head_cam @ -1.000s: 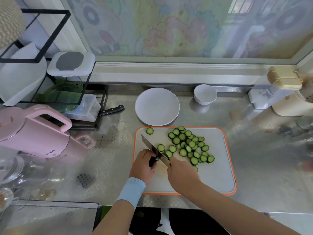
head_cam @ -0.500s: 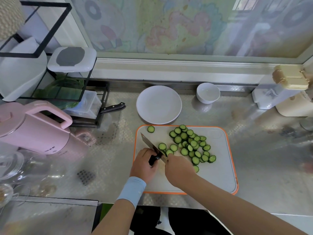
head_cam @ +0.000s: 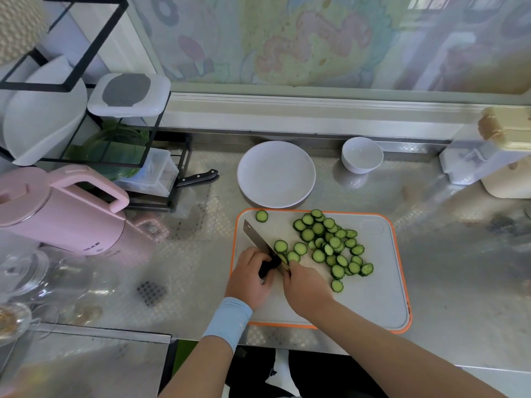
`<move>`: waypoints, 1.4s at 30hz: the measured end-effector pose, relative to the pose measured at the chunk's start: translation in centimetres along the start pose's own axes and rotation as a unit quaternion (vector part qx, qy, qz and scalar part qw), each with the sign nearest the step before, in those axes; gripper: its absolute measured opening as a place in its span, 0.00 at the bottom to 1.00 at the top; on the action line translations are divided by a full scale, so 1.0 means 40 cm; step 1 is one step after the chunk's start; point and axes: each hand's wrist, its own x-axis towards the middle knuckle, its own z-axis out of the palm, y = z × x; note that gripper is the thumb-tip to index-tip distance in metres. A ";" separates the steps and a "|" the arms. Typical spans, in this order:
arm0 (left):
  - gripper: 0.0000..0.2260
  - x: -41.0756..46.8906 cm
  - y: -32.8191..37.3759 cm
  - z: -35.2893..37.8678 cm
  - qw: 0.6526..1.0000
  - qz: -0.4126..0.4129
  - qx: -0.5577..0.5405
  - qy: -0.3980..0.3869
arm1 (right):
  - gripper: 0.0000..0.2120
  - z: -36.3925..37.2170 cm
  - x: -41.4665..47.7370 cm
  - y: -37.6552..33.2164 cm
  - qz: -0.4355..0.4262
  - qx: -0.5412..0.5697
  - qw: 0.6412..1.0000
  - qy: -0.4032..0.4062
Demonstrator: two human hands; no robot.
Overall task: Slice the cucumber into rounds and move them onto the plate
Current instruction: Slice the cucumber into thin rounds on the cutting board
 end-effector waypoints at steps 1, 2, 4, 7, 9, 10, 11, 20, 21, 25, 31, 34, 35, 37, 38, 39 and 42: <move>0.08 0.000 0.000 -0.001 1.000 0.000 0.002 -0.001 | 0.11 -0.004 0.002 0.001 -0.002 0.003 1.000 -0.002; 0.08 0.000 0.000 -0.001 1.000 0.000 0.005 -0.001 | 0.11 -0.010 0.003 0.002 -0.002 0.004 1.000 -0.003; 0.09 -0.004 -0.004 -0.001 1.000 0.002 0.010 0.001 | 0.11 -0.020 0.000 0.003 -0.003 0.002 1.000 -0.002; 0.09 -0.008 -0.006 0.002 1.000 -0.003 0.010 0.005 | 0.11 -0.033 -0.015 0.004 -0.009 -0.005 1.000 0.008; 0.09 -0.008 -0.004 0.005 1.000 -0.007 0.005 0.015 | 0.10 -0.042 -0.028 -0.001 -0.013 -0.011 1.000 0.015; 0.09 -0.007 -0.003 0.005 1.000 -0.006 0.002 0.020 | 0.10 -0.045 -0.033 -0.004 -0.015 -0.013 1.000 0.018; 0.09 -0.007 -0.001 0.005 1.000 -0.004 0.000 0.025 | 0.10 -0.048 -0.039 -0.007 -0.017 -0.015 1.000 0.022; 0.10 -0.009 -0.010 0.008 0.999 0.002 0.000 0.037 | 0.09 -0.058 -0.077 -0.021 -0.014 -0.054 0.998 0.037; 0.10 -0.009 -0.011 0.008 0.999 0.004 -0.003 0.038 | 0.09 -0.058 -0.079 -0.020 -0.012 -0.058 0.998 0.033; 0.10 -0.006 -0.010 0.009 0.999 0.013 -0.007 0.044 | 0.09 -0.063 -0.084 -0.015 -0.004 -0.064 0.998 0.023; 0.10 -0.008 -0.016 0.014 0.999 0.005 -0.012 0.037 | 0.08 -0.065 -0.084 -0.024 0.004 -0.072 0.997 0.017; 0.10 -0.005 -0.015 0.012 0.999 0.001 -0.013 0.033 | 0.06 -0.062 -0.074 -0.028 -0.004 -0.085 0.996 0.007; 0.10 -0.006 -0.014 0.012 0.999 0.001 -0.017 0.033 | 0.05 -0.060 -0.070 -0.029 -0.005 -0.086 0.996 0.002; 0.10 -0.009 -0.011 0.011 0.999 -0.003 -0.024 0.034 | 0.04 -0.057 -0.061 -0.033 -0.003 -0.087 0.996 -0.004; 0.10 -0.009 -0.008 0.011 0.999 -0.007 -0.027 0.034 | 0.04 -0.054 -0.055 -0.034 -0.001 -0.089 0.996 -0.005; 0.09 -0.009 -0.007 0.010 0.999 -0.012 -0.029 0.033 | 0.04 -0.051 -0.049 -0.036 0.000 -0.091 0.996 -0.008; 0.08 -0.010 -0.002 0.007 0.999 -0.024 -0.036 0.024 | 0.03 -0.030 -0.026 -0.034 -0.002 -0.093 0.995 -0.021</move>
